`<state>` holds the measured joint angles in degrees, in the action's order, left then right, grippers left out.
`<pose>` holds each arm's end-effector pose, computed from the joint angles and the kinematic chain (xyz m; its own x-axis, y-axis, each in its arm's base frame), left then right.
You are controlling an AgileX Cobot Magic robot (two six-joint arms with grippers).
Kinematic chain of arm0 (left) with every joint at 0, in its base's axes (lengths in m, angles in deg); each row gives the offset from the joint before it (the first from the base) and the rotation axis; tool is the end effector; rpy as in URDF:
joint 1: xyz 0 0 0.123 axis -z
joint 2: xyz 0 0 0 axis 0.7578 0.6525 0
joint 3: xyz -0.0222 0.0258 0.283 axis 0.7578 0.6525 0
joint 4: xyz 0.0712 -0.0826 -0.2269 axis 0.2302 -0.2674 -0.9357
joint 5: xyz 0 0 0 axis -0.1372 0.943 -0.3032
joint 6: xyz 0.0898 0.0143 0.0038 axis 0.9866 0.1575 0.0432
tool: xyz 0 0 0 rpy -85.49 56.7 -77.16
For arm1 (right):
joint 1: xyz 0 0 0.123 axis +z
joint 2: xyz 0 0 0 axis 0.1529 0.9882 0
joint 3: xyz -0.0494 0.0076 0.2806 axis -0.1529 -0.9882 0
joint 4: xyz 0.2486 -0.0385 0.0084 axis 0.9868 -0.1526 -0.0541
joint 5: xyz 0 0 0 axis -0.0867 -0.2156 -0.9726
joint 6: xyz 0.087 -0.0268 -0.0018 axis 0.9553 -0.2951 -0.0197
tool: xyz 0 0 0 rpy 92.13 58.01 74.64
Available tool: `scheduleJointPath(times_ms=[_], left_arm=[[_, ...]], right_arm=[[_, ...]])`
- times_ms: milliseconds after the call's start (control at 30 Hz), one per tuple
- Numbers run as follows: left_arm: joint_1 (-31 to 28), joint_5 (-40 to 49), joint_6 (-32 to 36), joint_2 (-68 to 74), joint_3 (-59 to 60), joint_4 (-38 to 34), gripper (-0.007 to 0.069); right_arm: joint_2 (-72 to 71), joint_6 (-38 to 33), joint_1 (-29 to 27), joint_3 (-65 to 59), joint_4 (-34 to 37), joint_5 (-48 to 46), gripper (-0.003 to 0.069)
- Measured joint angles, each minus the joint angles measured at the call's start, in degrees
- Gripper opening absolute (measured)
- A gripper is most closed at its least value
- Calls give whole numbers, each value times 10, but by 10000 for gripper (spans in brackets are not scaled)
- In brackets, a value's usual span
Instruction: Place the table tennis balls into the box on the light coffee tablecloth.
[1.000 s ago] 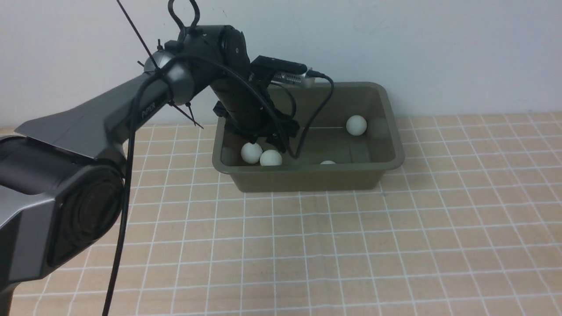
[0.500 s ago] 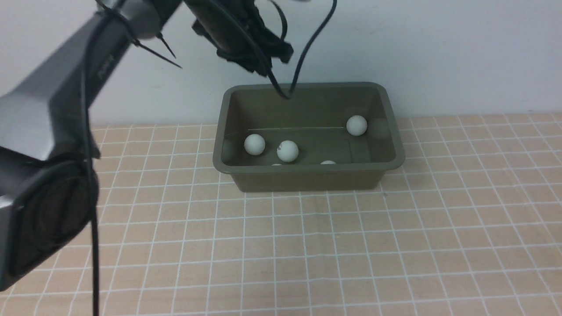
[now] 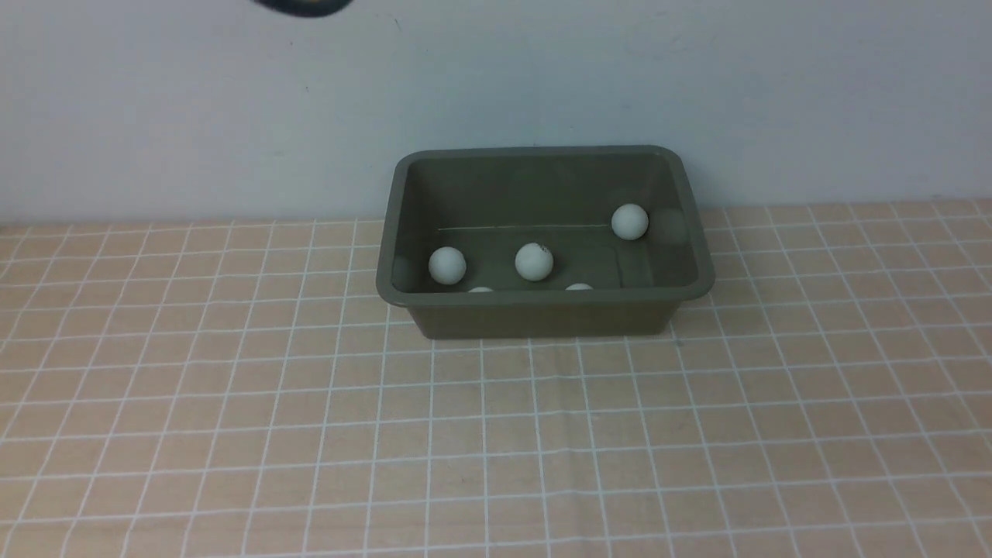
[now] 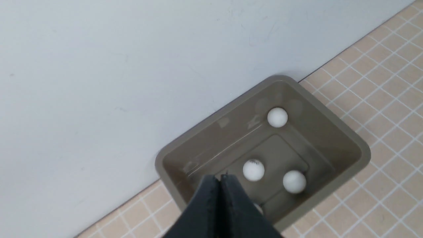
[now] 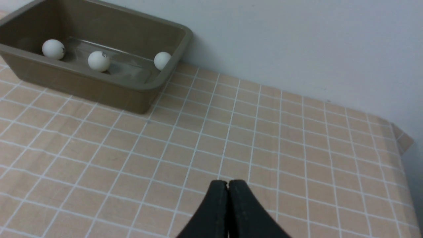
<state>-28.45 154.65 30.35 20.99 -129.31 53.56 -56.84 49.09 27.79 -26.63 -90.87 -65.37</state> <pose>0.3015 -0.1238 0.5236 -0.4107 0.3981 -0.8203 0.5345 0.8340 0.1371 0.0334 -0.0080 0.3254 -0.4470 -0.2135 -0.8687 -0.1779 0.9729 -0.1476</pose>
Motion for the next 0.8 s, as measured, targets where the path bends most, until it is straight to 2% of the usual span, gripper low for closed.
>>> scheduleJointPath(times_ms=[33, 200, 333, 567, 800], left_arm=[[0, 0, 0, -5, 5, 1, -69], [0, -8, -2, -145, 179, 36, -69], [0, -99, -19, -300, 397, 61, -69], [0, -265, -63, -499, 696, 71, -69], [0, -337, -78, -603, 867, 71, -69]], right_arm=[[0, 1, 0, -3, 0, 3, -17], [0, 27, 0, -47, -1, 29, -17], [0, 30, 0, -50, -15, 64, -17], [0, 31, 0, -55, -29, 124, -17], [0, 32, 0, -101, -32, 180, -17]])
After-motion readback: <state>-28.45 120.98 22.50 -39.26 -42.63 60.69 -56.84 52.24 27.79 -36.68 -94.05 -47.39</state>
